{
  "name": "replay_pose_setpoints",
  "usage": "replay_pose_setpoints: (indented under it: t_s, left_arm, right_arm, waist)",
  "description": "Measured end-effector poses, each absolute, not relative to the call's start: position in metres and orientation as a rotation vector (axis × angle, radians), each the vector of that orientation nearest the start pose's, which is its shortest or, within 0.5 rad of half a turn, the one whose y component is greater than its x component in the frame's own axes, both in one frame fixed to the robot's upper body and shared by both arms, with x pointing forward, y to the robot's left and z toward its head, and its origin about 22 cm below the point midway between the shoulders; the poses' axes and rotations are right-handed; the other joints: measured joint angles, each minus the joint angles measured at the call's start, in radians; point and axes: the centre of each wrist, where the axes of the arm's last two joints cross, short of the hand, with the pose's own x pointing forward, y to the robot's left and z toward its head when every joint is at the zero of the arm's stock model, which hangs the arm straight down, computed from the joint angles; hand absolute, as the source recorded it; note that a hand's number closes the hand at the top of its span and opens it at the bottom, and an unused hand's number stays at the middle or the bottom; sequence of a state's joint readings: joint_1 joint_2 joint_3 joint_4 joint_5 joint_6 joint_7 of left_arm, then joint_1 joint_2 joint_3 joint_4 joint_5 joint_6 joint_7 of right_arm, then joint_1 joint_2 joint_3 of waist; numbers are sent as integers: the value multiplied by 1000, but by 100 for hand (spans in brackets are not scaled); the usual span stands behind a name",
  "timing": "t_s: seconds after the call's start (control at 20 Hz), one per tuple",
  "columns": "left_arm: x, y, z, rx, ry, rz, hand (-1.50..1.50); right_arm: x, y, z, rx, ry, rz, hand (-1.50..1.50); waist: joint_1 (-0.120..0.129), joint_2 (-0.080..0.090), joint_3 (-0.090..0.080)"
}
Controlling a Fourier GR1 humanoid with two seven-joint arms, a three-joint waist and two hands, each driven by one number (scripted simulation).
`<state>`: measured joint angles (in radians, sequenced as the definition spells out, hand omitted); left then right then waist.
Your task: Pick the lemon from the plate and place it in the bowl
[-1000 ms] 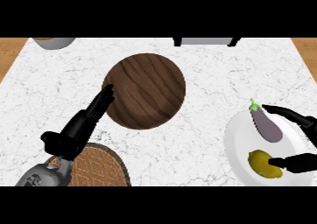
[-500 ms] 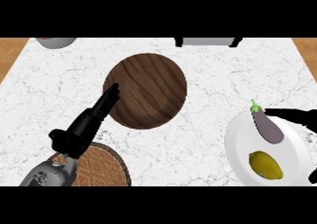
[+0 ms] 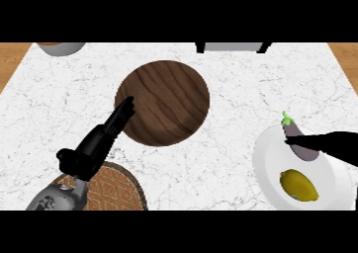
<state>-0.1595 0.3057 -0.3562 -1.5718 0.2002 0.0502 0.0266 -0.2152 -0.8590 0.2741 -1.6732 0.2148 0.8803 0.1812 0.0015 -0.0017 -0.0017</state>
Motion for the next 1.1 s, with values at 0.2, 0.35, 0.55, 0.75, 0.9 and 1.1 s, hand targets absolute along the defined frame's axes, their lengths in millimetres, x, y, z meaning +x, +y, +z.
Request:
replay_pose_setpoints:
  t_s: [0.2, 0.35, 0.55, 0.75, 0.9, 1.1]
  left_arm:
    - [263, 204, 35, -164, -1584, -380, 0]
    - [264, 204, 34, -166, -1586, -376, 0]
    - [261, 206, 39, -173, -1586, -376, 0]
    - [258, 211, 31, -166, -1586, -374, 0]
    - [258, 206, 31, -162, -1592, -376, 0]
    - [261, 210, 32, -164, -1593, -377, 0]
  right_arm:
    - [271, -304, 131, -205, -791, 1616, -150]
    - [263, -297, 124, -218, -789, 1618, -150]
    - [256, -293, 121, -244, -823, 1621, -150]
    - [244, -297, 114, -283, -872, 1609, -150]
    - [236, -300, 107, -309, -901, 1609, -150]
    - [229, -297, 93, -379, -937, 1606, -150]
  waist:
    - [-1, 1, 1]
    - [-2, 1, 1]
    - [-2, 1, 2]
    - [-4, 1, 2]
    - [-5, 1, 2]
    - [-4, 1, 2]
